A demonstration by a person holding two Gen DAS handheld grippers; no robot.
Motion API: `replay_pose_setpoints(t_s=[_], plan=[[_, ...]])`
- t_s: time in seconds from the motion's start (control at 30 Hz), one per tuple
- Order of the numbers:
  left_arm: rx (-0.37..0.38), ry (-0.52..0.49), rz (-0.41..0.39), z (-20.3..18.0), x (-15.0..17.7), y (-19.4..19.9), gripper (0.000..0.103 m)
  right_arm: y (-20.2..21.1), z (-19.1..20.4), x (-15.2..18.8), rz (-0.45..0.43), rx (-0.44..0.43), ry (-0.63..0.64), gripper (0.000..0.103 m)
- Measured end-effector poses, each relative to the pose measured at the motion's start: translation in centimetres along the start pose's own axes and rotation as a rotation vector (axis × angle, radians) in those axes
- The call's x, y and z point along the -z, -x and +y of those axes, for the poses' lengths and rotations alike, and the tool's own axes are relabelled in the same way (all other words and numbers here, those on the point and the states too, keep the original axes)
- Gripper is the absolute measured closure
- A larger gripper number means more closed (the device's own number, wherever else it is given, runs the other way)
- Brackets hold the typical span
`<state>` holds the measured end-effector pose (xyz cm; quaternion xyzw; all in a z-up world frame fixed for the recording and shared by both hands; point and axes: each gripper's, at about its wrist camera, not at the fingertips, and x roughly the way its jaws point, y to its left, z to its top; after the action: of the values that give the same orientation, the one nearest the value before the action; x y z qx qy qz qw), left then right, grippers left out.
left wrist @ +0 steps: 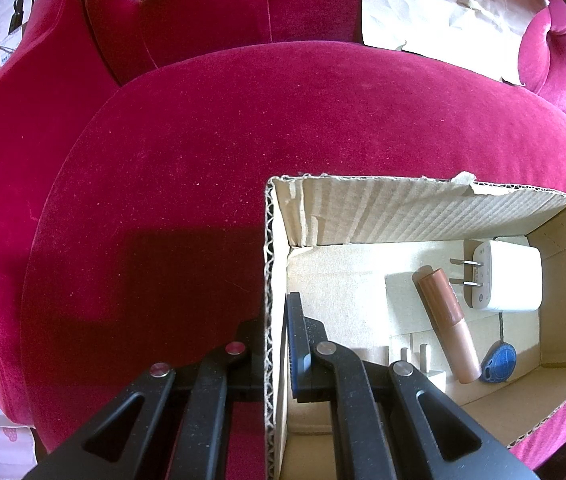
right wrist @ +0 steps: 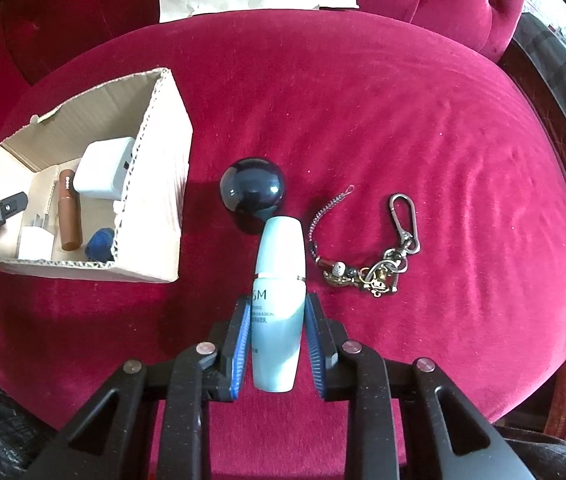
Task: Organize rigid objects
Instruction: 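Lift the white bottle with the right gripper, then carry the white bottle over the box with the right gripper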
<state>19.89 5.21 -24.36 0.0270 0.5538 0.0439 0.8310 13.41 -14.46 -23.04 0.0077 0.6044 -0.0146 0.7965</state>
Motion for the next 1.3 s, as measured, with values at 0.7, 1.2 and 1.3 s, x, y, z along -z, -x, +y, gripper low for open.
replay_pose_setpoints(t_s=[0.7, 1.2, 1.3], plan=[[0.001, -0.001, 0.0, 0.0, 0.0, 0.1, 0.098, 5.0, -3.7, -2.7, -0.045, 0.008, -0.052, 0.076], [0.001, -0.001, 0.0, -0.1, -0.1, 0.2, 0.098, 8.8, -1.6, -4.2, -0.116, 0.002, 0.011, 0.076], [0.001, -0.001, 0.0, 0.0, -0.1, 0.2, 0.098, 9.2, -1.2, -4.6, -0.125, -0.009, 0.023, 0.076]])
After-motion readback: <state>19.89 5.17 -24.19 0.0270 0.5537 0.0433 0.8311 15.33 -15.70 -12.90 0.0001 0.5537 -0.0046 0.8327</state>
